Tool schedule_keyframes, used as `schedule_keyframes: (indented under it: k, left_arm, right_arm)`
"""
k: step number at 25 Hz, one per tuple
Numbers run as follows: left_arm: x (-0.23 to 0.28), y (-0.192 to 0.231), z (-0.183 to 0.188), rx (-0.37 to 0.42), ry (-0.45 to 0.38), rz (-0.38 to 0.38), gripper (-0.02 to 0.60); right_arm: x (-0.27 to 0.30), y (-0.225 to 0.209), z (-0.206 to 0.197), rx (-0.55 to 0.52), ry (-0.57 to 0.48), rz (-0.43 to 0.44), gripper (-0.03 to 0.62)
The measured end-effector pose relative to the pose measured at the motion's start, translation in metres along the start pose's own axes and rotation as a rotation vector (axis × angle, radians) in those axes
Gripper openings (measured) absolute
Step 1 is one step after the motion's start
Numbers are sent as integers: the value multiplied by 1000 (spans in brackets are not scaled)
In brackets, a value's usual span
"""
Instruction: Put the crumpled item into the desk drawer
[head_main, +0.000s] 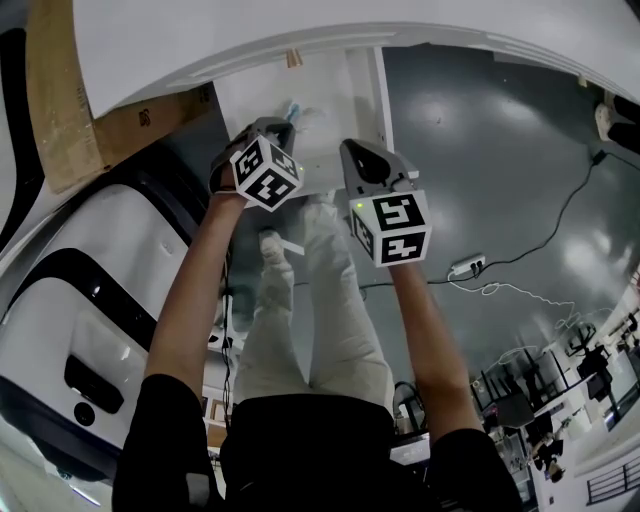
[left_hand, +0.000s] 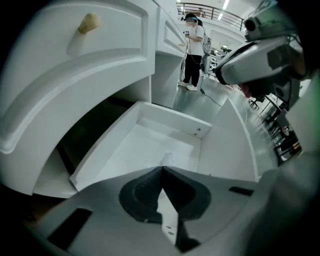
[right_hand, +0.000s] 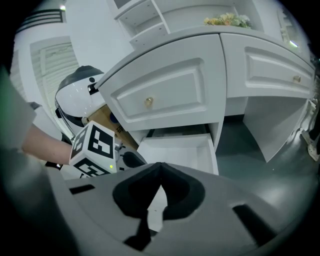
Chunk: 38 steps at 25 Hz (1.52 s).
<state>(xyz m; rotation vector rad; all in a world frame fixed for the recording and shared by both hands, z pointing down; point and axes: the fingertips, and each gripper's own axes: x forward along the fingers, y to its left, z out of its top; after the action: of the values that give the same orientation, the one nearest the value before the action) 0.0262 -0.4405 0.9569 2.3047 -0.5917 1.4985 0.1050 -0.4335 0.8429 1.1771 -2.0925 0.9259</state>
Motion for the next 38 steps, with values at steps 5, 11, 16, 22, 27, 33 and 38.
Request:
schedule_keyframes:
  k: [5, 11, 16, 22, 27, 33, 38]
  left_arm:
    - [-24, -3, 8, -24, -17, -3, 6]
    - [-63, -9, 20, -38, -60, 2, 6]
    - [-106, -21, 35, -56, -107, -4, 6]
    - [-157, -28, 48, -71, -170, 10, 6]
    - [-203, -32, 60, -100, -225, 26, 6]
    - [-257, -45, 67, -134, -299, 47, 6]
    - [-298, -49, 70, -159, -364, 83, 6]
  right_arm:
    - [-19, 4, 12, -17, -11, -16, -6]
    - [-43, 14, 22, -43, -13, -26, -6]
    - [-67, 26, 35, -57, -29, -33, -6]
    - [-95, 46, 49, -77, -45, -41, -6]
    - [-120, 63, 63, -92, -73, -43, -6]
    - [-155, 80, 79, -105, -119, -60, -6]
    - [-174, 98, 90, -139, -147, -69, -6]
